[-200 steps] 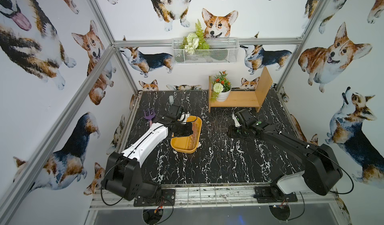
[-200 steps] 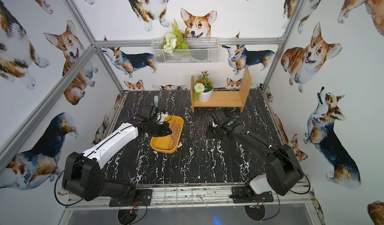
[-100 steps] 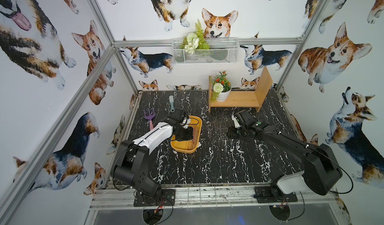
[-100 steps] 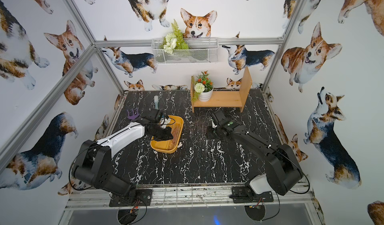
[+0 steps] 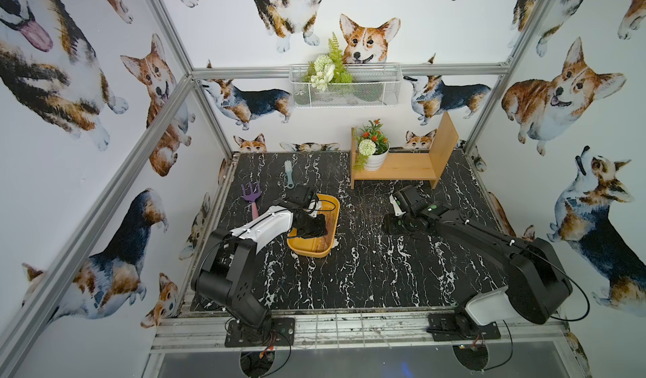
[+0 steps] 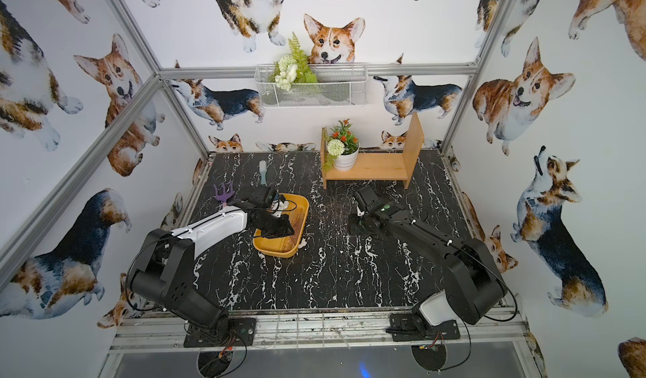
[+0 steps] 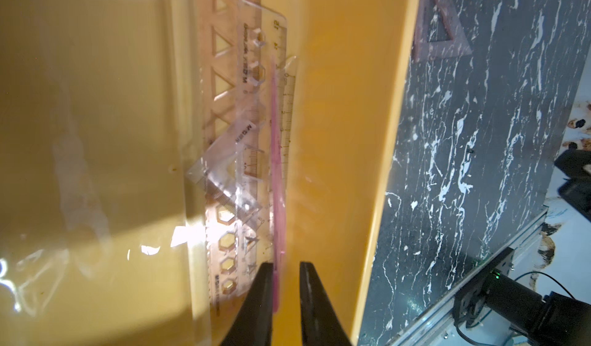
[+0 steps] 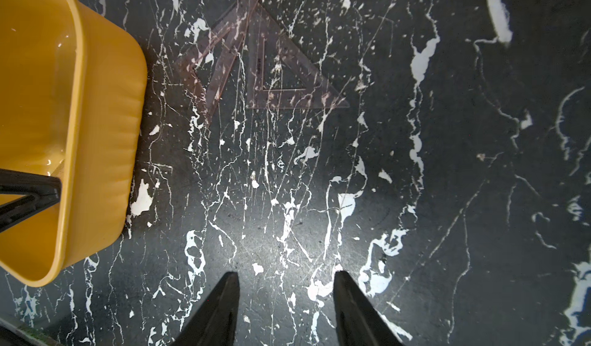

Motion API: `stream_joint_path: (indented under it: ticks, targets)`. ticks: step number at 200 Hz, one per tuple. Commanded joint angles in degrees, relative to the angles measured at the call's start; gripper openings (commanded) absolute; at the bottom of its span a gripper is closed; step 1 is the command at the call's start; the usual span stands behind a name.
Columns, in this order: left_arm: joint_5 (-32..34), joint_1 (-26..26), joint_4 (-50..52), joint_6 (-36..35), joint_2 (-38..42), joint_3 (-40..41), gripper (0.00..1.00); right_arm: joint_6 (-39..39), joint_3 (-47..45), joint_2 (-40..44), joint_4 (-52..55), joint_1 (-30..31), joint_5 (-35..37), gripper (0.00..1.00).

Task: Put the scattered rulers into the storage box
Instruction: Place the ruler in the storage box, then move the ruler to the center of the board.

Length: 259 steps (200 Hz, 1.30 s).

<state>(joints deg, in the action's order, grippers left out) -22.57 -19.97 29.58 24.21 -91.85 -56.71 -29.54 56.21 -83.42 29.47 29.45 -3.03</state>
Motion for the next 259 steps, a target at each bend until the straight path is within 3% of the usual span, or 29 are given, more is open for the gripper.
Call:
stream_joint_path:
  ticks: [1,30,133,259]
  targets:
    - [3.84,0.1,1.96,0.49,1.44,-0.75,0.28,1.69,1.67,-1.26,0.92,-0.26,2.07,0.54]
    - [6.93,0.25,4.78,0.49,4.0,-1.71,0.37,3.46,4.43,-4.38,2.11,-0.39,3.84,0.54]
    - [8.16,1.51,9.59,0.92,16.44,-5.62,0.37,9.26,17.41,-19.99,3.11,-0.19,8.26,0.55]
    - [3.89,1.77,7.46,3.9,20.77,-2.54,0.38,14.79,29.83,-32.81,7.18,1.01,13.92,0.51]
